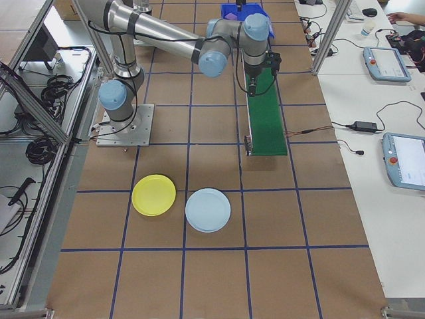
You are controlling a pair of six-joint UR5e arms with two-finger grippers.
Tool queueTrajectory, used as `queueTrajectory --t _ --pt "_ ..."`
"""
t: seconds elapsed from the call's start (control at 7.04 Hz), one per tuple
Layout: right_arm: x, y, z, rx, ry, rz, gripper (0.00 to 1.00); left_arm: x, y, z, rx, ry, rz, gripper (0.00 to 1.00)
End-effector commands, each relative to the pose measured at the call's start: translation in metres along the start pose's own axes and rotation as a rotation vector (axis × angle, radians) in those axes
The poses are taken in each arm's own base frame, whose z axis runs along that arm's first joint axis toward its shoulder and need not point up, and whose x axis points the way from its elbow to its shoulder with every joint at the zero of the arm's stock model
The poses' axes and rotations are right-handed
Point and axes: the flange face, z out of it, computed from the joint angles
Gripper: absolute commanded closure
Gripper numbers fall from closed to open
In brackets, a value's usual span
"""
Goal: Move block left to right into plate
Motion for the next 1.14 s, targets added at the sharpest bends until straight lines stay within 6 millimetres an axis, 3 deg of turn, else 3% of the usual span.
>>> queueTrajectory --t 0.0,0.28,0.57,0.99 --pt "0.014 -0.016 0.024 0.035 -0.024 0.001 0.00 -0.001 0.015 0.036 -0.085 0.012 0.214 0.00" --pt "0.012 -0.024 0.013 0.113 -0.038 -0.012 0.00 -0.002 0.017 0.046 -0.096 0.024 0.276 0.00" --pt "0.032 -0.024 0.003 0.132 -0.033 0.019 0.00 -0.010 0.022 0.055 -0.161 -0.014 0.313 0.00" --pt "0.035 -0.022 0.002 0.128 -0.045 0.026 0.00 -0.017 0.020 0.069 -0.175 0.000 0.312 0.00"
